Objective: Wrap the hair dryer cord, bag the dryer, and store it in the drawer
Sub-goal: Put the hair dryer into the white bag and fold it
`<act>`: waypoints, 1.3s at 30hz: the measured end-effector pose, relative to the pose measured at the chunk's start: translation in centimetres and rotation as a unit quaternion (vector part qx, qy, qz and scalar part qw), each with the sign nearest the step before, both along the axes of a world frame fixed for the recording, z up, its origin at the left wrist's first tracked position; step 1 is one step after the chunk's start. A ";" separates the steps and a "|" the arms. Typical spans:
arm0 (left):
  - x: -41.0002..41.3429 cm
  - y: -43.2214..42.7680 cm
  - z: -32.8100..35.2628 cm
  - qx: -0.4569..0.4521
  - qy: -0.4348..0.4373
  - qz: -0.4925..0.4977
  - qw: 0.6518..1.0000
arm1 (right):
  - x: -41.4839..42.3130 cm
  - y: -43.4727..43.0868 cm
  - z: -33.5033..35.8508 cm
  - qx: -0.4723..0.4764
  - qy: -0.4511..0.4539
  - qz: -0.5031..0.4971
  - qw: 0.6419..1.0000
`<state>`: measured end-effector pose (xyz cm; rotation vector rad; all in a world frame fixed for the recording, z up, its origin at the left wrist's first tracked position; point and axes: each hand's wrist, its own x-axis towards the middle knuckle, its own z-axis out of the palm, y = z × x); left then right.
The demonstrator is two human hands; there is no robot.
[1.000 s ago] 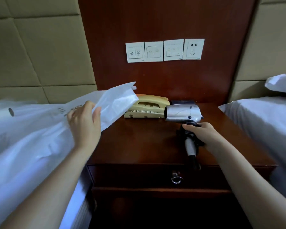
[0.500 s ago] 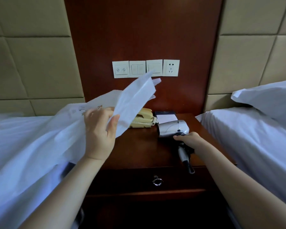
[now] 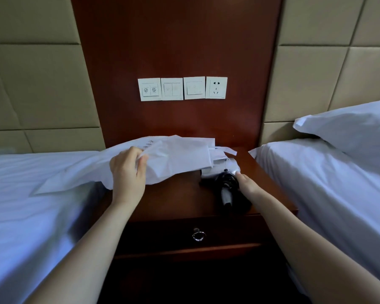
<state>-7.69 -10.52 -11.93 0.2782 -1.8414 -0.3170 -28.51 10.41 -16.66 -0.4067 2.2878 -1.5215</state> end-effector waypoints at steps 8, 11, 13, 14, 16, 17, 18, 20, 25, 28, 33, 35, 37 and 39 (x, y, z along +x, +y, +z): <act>1.8 -1.6 -0.9 0.104 -0.151 0.069 0.981 | 4.6 -0.7 4.8 0.029 0.221 -0.011 0.975; 3.7 -2.3 -1.0 0.161 -0.195 0.085 0.964 | 6.2 -1.7 5.5 0.037 0.258 0.085 0.962; 5.2 -2.3 -0.9 0.195 -0.227 0.095 0.950 | 7.1 -2.5 5.7 0.040 0.232 0.140 0.962; 5.9 -2.2 -0.8 0.214 -0.251 0.108 0.938 | 7.5 -2.9 5.7 0.041 0.209 0.154 0.965; 7.1 -1.8 -0.6 0.226 -0.323 0.150 0.907 | 8.3 -3.7 5.7 -0.001 0.107 0.155 0.982; 7.5 -1.4 -0.4 0.217 -0.362 0.172 0.890 | 8.9 -4.1 5.8 -0.032 0.046 0.148 0.987; 7.8 -0.8 -0.1 0.200 -0.392 0.191 0.877 | 9.5 -4.4 5.9 -0.055 0.004 0.141 0.988; 8.0 0.7 0.7 0.164 -0.421 0.202 0.869 | 10.3 -5.0 5.9 -0.050 -0.028 0.127 0.990; 5.9 6.1 2.9 0.036 -0.473 0.102 0.874 | 12.4 -5.1 7.8 0.038 -0.035 0.143 0.988; 4.6 8.8 2.6 -0.120 -0.539 0.164 0.817 | 13.4 -3.8 9.5 -0.004 -0.106 0.192 0.976; 3.6 9.0 1.1 -0.144 -0.527 0.246 0.801 | 12.9 -1.9 11.1 -0.036 -0.117 0.262 0.957; 3.6 8.4 0.9 -0.138 -0.530 0.248 0.799 | 12.6 -1.4 11.0 -0.046 -0.092 0.267 0.958; 3.8 7.7 1.3 -0.117 -0.531 0.232 0.807 | 12.2 -1.4 10.4 -0.081 -0.051 0.239 0.966; 3.8 6.7 1.8 -0.071 -0.503 0.198 0.839 | 11.5 -1.8 9.4 -0.146 -0.007 0.162 0.976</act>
